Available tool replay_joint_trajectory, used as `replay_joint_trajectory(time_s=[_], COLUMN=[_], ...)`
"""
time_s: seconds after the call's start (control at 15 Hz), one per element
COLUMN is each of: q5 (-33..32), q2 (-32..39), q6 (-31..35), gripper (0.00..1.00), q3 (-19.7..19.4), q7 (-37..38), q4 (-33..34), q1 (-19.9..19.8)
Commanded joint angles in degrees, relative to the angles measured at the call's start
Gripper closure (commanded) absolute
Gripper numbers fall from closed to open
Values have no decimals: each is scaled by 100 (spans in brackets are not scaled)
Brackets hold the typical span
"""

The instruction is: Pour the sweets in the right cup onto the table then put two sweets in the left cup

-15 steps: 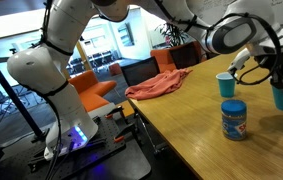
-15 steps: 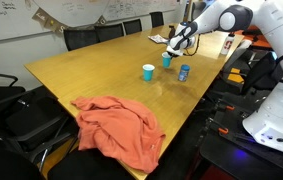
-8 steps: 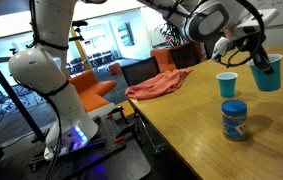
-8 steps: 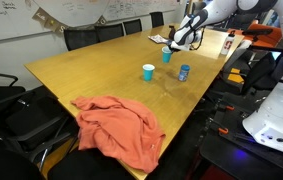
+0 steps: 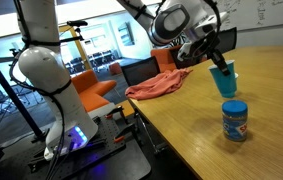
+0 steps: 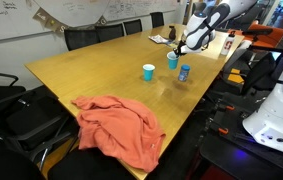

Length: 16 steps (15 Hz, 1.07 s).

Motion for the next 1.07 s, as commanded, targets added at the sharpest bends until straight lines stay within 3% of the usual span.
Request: replay_joint_trajectory(time_s=[0.0,0.27,0.53,0.67,0.73,0.8,0.87,1.0], q5=[-1249,-2491,-2417,-2283,-1331,-972,-721,-305], q2=[-471,280,1304,1731,1995,2123,1689,2050], q6=[591,1183,1324,1259,1316,1298,1108,1100], gripper=[99,99,99,99,99,99,97,97], q3=[-1314,-2968,-4117,-4338,-4325,-4286,-4011,-4005], q7=[866,2199,3132,3496,2928,2920,2373,2374], q4=[-1033,-1214,-1360,-1449,-1558,-1590,-1503,-1525], q1=[1373,3203,4962,5552,5823,5921,5621,5872])
